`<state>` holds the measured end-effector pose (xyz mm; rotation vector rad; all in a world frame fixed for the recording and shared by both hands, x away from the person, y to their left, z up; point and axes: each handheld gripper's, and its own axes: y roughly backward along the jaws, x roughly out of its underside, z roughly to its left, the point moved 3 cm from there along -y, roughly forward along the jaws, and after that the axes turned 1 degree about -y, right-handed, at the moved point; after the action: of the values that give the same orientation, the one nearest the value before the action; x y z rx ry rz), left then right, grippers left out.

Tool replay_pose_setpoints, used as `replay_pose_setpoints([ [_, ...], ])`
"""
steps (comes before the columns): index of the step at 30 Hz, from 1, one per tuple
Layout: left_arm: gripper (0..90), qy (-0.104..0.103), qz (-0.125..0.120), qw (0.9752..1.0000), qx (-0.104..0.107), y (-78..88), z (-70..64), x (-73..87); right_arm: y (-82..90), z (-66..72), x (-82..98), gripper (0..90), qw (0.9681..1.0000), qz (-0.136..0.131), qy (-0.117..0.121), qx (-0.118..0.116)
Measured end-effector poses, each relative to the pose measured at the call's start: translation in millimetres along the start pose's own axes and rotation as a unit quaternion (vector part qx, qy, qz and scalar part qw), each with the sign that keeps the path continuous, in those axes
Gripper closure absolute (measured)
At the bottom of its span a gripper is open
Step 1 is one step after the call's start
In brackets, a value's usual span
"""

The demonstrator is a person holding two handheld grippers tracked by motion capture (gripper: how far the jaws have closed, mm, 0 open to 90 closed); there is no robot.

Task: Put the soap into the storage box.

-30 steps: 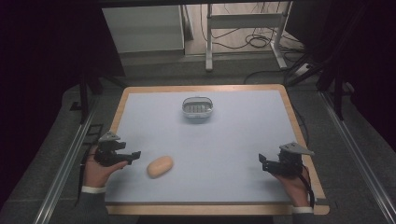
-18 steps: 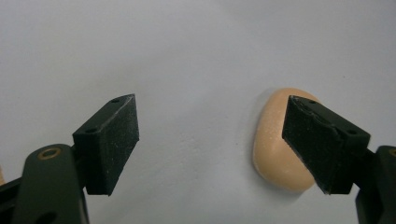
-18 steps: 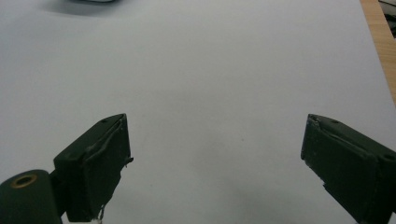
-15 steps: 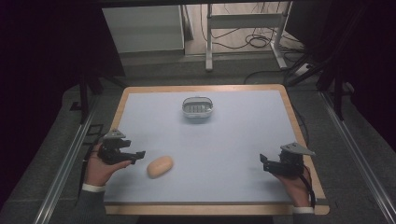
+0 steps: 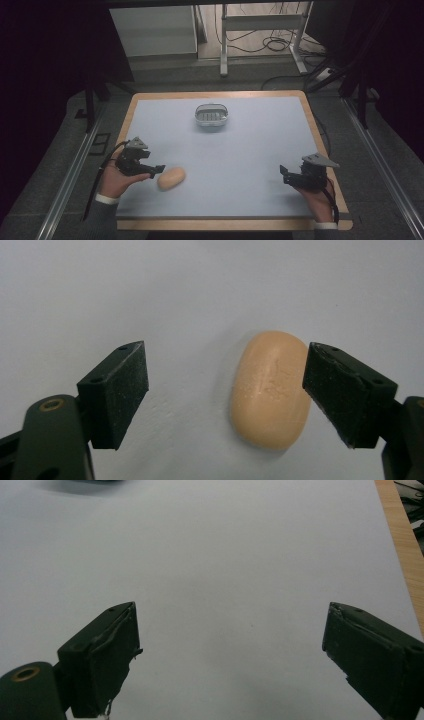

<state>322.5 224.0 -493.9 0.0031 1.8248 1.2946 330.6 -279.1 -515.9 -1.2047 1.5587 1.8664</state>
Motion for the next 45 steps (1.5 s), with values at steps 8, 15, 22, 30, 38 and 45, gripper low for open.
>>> replay_pose_setpoints([
  [8,18.5,-0.02,0.024,0.9995,0.005,-11.1,-9.2,-1.0,-2.0,0.8,1.5,8.1,1.0,0.005,0.003,0.002],
  [15,19.2,-0.03,0.027,0.9992,0.003,-16.5,-18.3,-1.1,-1.8,0.0,1.8,8.1,1.0,0.007,0.002,0.004],
  [22,19.3,-0.038,0.046,0.9982,0.009,-25.3,-24.2,2.4,-2.2,0.0,2.2,8.1,0.9999,0.008,0.003,0.006],
  [30,20.1,-0.045,0.056,0.9973,0.012,-34.8,-29.2,4.6,-3.0,-0.8,3.1,8.1,0.9999,0.011,0.005,0.008],
  [38,21.3,-0.054,0.071,0.9958,0.02,-45.2,-35.4,6.6,-3.7,-1.2,3.6,8.1,0.9999,0.012,0.005,0.009],
  [45,22.8,-0.057,0.087,0.9943,0.02,-52.2,-36.1,7.8,-3.8,-1.4,3.9,8.1,0.9998,0.012,0.006,0.011],
])
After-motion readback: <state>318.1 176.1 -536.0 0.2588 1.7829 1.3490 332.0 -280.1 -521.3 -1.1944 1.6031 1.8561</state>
